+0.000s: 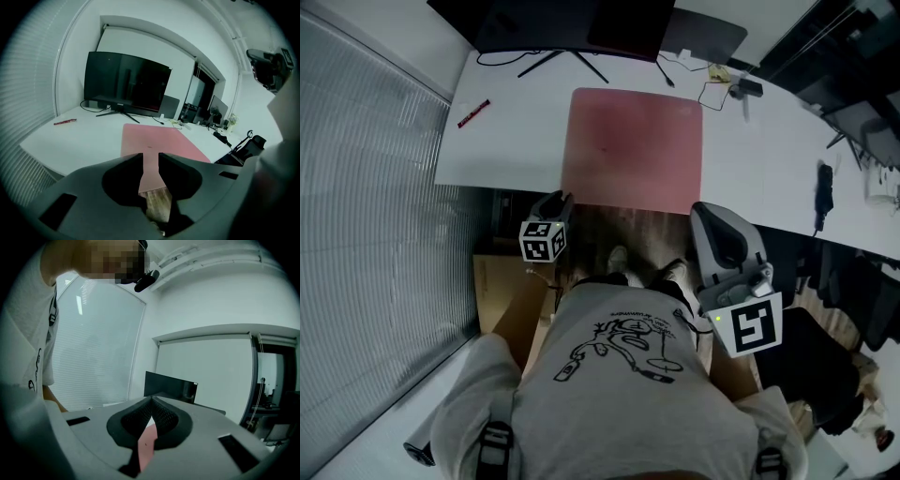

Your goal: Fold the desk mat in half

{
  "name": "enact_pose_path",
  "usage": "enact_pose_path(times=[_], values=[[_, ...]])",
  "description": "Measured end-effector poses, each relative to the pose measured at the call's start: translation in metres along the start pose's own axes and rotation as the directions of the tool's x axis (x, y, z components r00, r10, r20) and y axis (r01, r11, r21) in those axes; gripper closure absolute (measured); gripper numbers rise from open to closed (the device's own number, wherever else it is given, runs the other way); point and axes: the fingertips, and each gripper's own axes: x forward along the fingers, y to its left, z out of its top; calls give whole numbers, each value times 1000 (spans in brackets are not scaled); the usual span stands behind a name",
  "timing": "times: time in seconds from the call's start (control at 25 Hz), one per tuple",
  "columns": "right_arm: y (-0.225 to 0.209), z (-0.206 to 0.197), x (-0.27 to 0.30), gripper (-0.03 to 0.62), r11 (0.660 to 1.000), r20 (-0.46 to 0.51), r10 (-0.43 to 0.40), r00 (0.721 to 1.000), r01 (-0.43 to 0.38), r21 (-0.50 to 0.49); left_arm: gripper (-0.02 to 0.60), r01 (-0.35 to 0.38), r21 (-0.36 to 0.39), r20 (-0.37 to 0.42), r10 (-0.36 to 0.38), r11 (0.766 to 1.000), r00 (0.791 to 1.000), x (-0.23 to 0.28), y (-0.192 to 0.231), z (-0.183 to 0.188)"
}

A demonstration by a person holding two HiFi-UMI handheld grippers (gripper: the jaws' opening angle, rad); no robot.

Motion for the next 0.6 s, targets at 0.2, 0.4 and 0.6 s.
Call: enact_pose_path(times=[0.2, 0.4, 0.6], values=[[-6, -1, 3, 586, 1000, 1, -6, 1000, 6, 0, 466, -27, -30, -39, 25, 999, 999, 17, 18, -25], [-9, 2, 3, 586, 1000, 0, 0, 1000, 0, -5, 462, -56, -68, -79, 50, 996, 996, 32, 34, -49], [-7, 2, 0, 586, 1000, 4, 2, 1000, -2, -13, 442, -61, -116, -106, 49, 991, 993, 42, 44, -69]])
